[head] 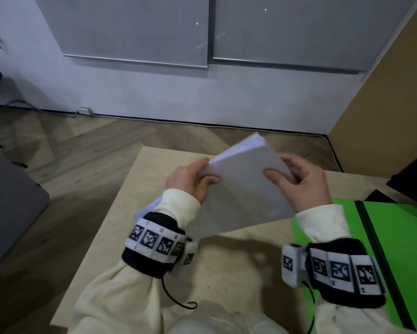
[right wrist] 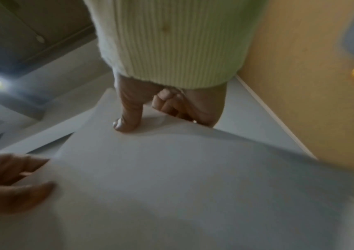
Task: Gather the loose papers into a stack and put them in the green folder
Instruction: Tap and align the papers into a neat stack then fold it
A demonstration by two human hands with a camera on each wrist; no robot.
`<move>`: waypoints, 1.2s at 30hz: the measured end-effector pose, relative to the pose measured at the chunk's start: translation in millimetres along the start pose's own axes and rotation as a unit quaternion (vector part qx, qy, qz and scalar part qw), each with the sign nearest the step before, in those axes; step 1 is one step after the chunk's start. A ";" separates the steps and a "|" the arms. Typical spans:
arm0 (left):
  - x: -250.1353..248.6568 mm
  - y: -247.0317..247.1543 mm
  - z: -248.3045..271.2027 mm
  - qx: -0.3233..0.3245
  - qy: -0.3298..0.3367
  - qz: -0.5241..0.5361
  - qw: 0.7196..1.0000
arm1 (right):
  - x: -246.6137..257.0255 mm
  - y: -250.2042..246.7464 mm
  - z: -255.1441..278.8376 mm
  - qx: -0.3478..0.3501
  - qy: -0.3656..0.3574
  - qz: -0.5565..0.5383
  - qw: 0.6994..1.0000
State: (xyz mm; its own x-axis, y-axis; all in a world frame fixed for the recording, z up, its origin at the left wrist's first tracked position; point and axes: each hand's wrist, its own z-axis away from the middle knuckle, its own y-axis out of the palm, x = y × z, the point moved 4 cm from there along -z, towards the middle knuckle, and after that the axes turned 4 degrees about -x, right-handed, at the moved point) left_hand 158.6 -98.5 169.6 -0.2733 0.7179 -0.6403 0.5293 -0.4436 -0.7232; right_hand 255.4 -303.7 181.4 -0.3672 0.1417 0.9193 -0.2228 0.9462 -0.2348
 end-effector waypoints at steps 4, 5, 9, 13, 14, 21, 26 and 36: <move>18.7 -15.8 -9.9 -0.016 -0.054 0.217 0.974 | -13.1 -33.1 -3.9 -0.007 0.005 0.014 1.000; 16.9 -19.8 -9.6 -0.013 -0.054 0.251 0.966 | -15.9 -38.2 -4.2 -0.023 0.011 -0.012 1.000; 16.0 -18.1 -4.3 -0.025 -0.070 0.361 0.930 | -19.2 -27.7 -0.5 -0.047 0.065 -0.178 0.981; 28.7 2.1 2.4 -0.056 -0.128 0.410 0.901 | -29.2 7.1 7.3 -0.030 0.133 -0.189 0.972; 31.1 5.9 4.3 -0.061 -0.143 0.418 0.895 | -25.2 11.1 7.4 -0.049 0.121 -0.168 0.977; 7.1 -4.0 1.9 -0.080 -0.118 0.406 0.903 | 14.4 18.8 4.0 -0.096 0.019 -0.192 0.976; 11.9 3.7 2.8 -0.057 -0.146 0.412 0.898 | -7.6 25.7 3.5 -0.064 0.082 -0.159 0.982; 12.6 9.1 -2.8 -0.164 -0.287 0.436 0.837 | -27.6 27.6 -0.6 -0.168 0.143 -0.130 0.967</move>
State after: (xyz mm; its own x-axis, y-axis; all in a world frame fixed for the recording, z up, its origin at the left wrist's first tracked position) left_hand 162.3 -92.0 155.7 0.0407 -0.2197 -0.9747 0.8947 -0.4263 0.1334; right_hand 260.0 -281.3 149.7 -0.0627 -0.0844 0.9945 0.0504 0.9949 0.0876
